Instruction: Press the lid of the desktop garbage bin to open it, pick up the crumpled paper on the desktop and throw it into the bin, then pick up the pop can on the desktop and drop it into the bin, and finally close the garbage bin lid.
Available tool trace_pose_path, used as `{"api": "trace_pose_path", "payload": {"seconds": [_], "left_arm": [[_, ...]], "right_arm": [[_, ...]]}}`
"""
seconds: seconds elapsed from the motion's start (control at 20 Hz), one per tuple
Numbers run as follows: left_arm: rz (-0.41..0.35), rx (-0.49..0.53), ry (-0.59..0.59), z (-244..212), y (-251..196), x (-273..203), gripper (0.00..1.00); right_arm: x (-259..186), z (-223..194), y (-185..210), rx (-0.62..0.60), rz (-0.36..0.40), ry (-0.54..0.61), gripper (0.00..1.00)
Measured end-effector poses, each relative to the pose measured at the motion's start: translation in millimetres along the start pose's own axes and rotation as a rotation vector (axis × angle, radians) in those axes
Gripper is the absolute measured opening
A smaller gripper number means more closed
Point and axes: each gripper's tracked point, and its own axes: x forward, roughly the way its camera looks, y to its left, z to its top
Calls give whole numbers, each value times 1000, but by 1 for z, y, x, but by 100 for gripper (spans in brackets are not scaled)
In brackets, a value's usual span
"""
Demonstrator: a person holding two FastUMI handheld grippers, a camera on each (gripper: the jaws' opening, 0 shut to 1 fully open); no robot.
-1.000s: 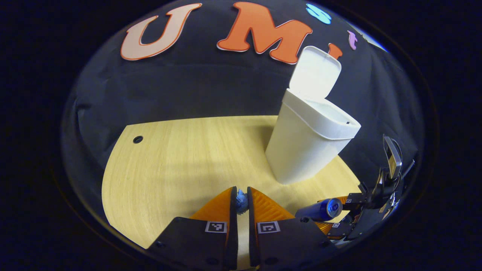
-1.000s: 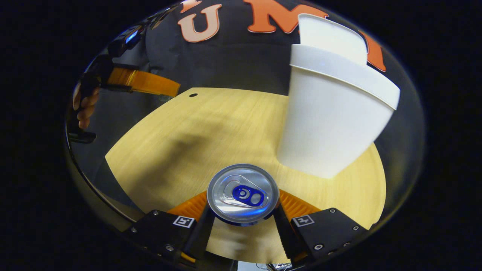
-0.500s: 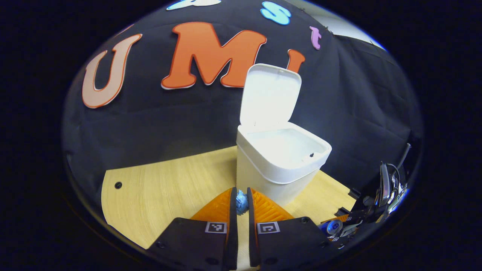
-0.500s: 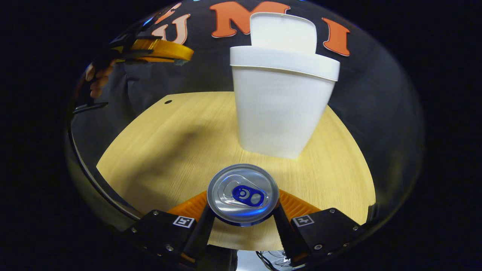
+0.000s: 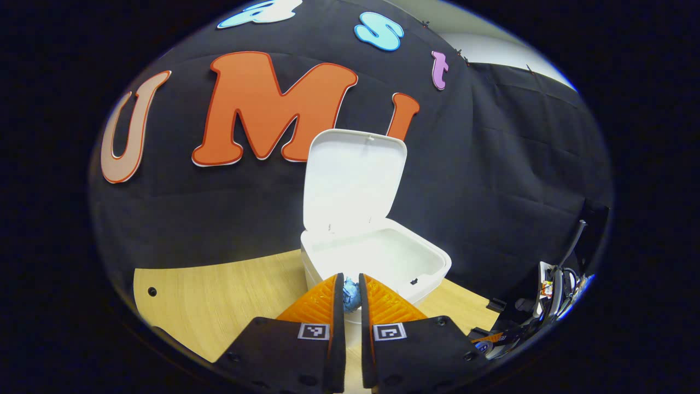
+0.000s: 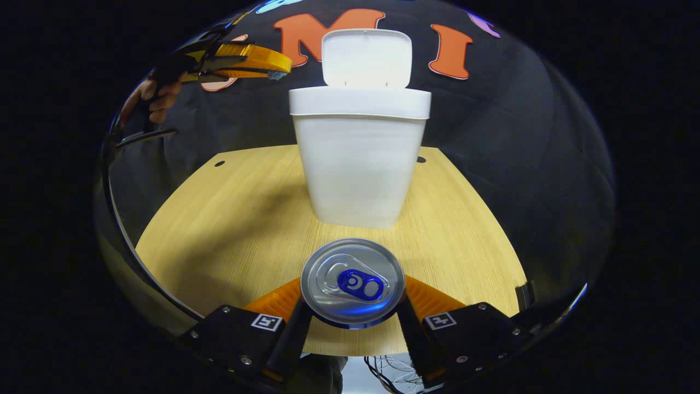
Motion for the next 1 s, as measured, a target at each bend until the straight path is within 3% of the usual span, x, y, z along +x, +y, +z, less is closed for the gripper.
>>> {"api": "trace_pose_path", "payload": {"seconds": [0.05, 0.15, 0.35, 0.4, 0.65, 1.0], "left_arm": [[-4, 3, -7, 2, -3, 4, 16], [-22, 10, -3, 3, -10, 11, 15], [-43, 13, 6, 1, -21, 24, 15], [-41, 12, 8, -2, -22, 28, 15], [-54, 0, 45, -15, -24, 35, 16], [-55, 11, 57, -22, -24, 40, 27]], "right_arm": [[0, 0, -2, 10, -12, -2, 75], [0, 2, -2, 36, -31, -3, 79], [0, 12, -7, 63, -60, -39, 75], [1, 15, -9, 64, -69, -48, 79], [-15, 41, -23, 59, -101, -85, 79], [-24, 80, -31, 43, -112, -144, 79]]}}
